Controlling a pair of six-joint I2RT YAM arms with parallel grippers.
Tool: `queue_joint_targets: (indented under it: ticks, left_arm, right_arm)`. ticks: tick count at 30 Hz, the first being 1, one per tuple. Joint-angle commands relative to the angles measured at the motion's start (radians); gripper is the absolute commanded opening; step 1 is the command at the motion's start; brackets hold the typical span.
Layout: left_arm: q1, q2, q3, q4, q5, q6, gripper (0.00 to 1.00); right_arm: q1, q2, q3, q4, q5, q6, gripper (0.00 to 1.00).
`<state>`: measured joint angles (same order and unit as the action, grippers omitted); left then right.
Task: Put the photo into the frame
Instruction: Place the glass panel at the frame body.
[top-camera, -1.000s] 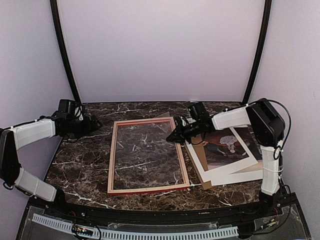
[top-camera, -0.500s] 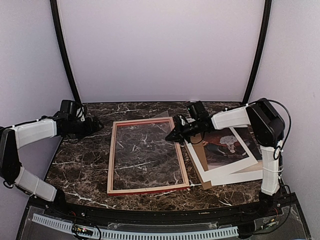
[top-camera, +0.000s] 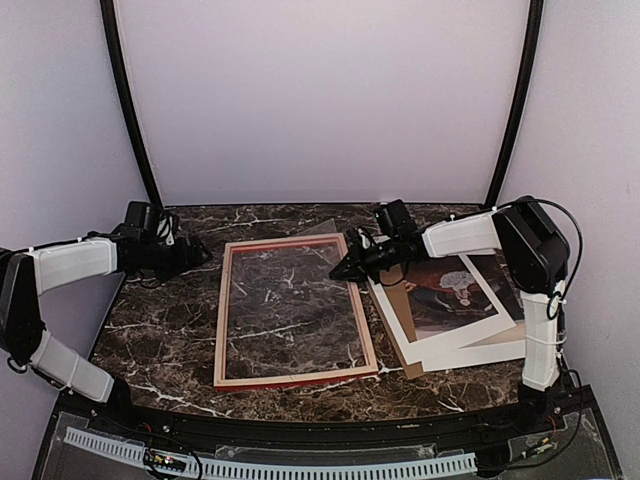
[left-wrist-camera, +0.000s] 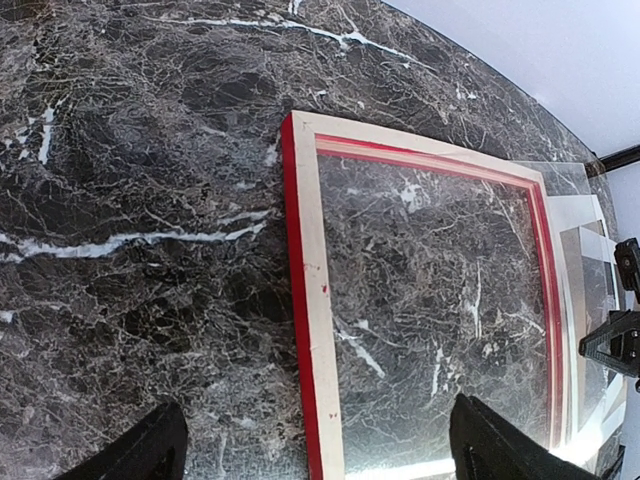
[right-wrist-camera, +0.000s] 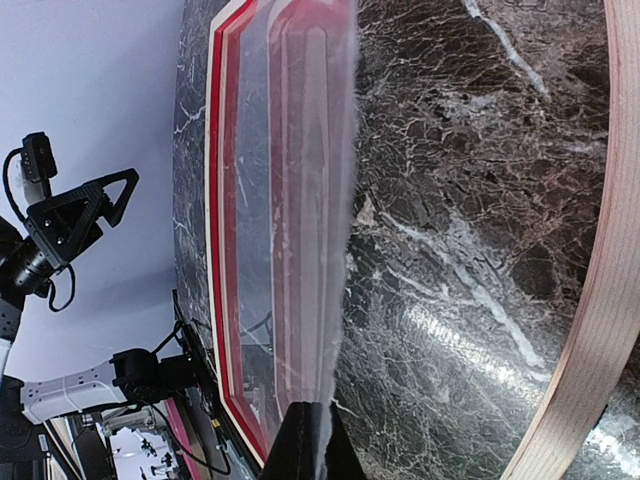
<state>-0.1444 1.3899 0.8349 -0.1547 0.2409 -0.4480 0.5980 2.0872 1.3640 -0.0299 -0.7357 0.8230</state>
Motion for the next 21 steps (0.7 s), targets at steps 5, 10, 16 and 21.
queue_joint_targets:
  ticks: [5,10,16,21]
  left_arm:
    - [-0.015,0.007,-0.005,0.006,0.017,0.014,0.94]
    - [-0.045,0.017,0.002,0.004,0.017,0.022,0.94]
    - [-0.126,0.014,-0.007,0.083,0.039,0.015,0.94]
    - [-0.233,0.057,0.003,0.193,0.081,-0.008,0.94]
  right_arm:
    - [0.010,0.018,0.027,0.055,0.002,-0.009,0.00]
    - [0.013,0.023,0.027,0.049,0.005,-0.010,0.09]
    - [0.015,0.026,0.053,-0.019,0.045,-0.040,0.30]
    - [0.020,0.024,0.083,-0.088,0.090,-0.076,0.40]
